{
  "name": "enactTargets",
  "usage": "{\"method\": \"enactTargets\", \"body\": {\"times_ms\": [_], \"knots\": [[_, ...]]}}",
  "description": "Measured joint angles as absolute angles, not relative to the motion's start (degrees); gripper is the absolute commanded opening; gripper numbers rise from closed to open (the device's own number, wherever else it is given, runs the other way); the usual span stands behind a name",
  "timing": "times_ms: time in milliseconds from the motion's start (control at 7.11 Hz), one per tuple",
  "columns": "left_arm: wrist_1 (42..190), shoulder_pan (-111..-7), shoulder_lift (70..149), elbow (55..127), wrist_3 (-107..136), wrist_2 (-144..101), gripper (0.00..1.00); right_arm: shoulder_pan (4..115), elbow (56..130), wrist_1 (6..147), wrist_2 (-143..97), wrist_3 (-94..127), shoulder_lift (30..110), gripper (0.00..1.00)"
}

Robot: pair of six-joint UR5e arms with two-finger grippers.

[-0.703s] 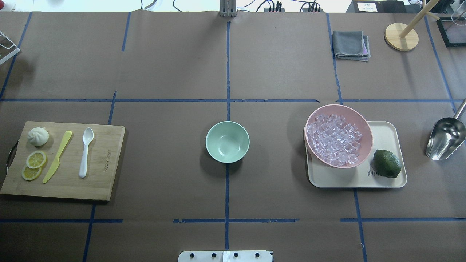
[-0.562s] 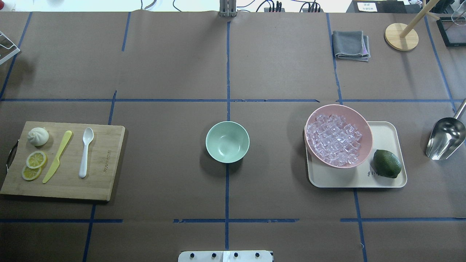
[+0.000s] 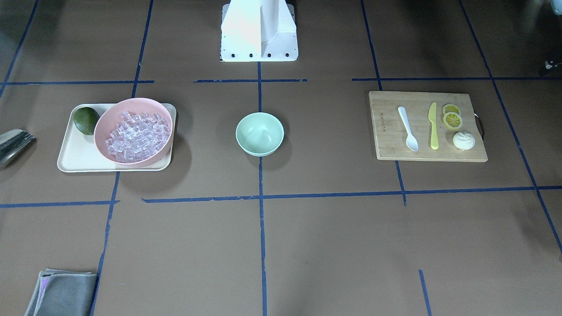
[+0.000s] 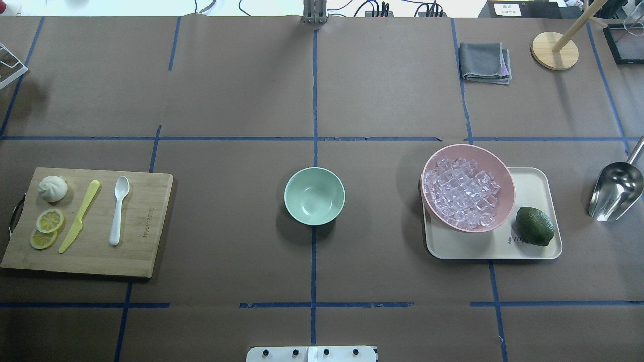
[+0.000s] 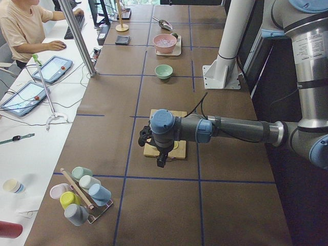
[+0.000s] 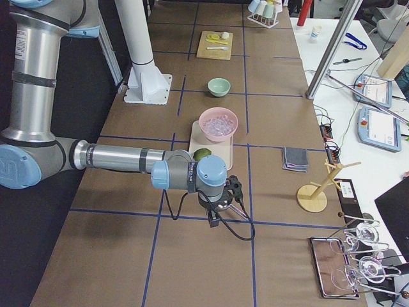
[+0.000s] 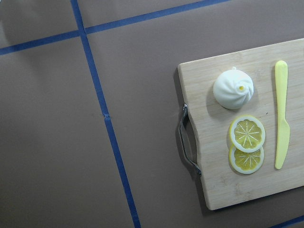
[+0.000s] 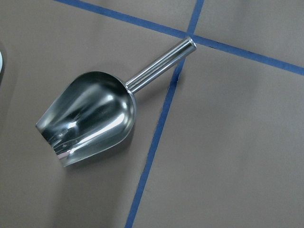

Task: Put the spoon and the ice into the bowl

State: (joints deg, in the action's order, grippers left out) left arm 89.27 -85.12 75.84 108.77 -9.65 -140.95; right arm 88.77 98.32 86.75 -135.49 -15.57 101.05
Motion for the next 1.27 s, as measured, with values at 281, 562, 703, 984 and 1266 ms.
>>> {"method": "enactTargets", "body": {"times_ms": [281,562,703,984,1266], "knots": [[89.7,-85.1,75.6,108.7,-9.6,-141.4,1.0,88.8,98.3,86.7,-136.2,-15.6,101.1,0.99],[89.9,-85.1,75.2,108.4,-10.1,-142.0,1.0,88.8,98.3,86.7,-136.8,-15.5,100.9,0.99],[89.9,-85.1,75.2,108.4,-10.1,-142.8,1.0,88.7,98.3,86.7,-136.9,-15.4,100.8,0.99],[89.9,-85.1,75.2,108.3,-10.0,-144.0,1.0,88.7,98.3,86.7,-136.9,-15.2,100.7,0.99],[89.9,-85.1,75.1,108.4,-9.8,-144.1,1.0,88.7,98.2,86.7,-136.9,-15.1,100.7,0.99]]}}
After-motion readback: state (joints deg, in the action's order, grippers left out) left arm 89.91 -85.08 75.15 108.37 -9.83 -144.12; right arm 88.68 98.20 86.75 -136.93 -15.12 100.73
